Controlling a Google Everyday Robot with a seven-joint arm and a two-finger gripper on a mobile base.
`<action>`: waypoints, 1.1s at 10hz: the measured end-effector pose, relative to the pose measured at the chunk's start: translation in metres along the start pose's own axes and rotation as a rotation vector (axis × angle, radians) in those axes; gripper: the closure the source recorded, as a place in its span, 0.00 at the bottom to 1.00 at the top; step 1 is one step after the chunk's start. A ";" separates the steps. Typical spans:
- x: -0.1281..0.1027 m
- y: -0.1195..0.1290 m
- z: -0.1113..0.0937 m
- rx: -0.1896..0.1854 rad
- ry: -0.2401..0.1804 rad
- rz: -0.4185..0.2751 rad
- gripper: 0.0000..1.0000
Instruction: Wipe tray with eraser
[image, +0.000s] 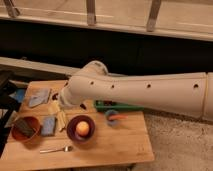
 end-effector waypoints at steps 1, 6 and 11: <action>0.005 0.014 -0.002 0.001 -0.002 -0.027 0.36; 0.008 0.016 -0.002 0.004 0.000 -0.043 0.36; -0.004 0.101 0.060 -0.094 0.052 -0.174 0.36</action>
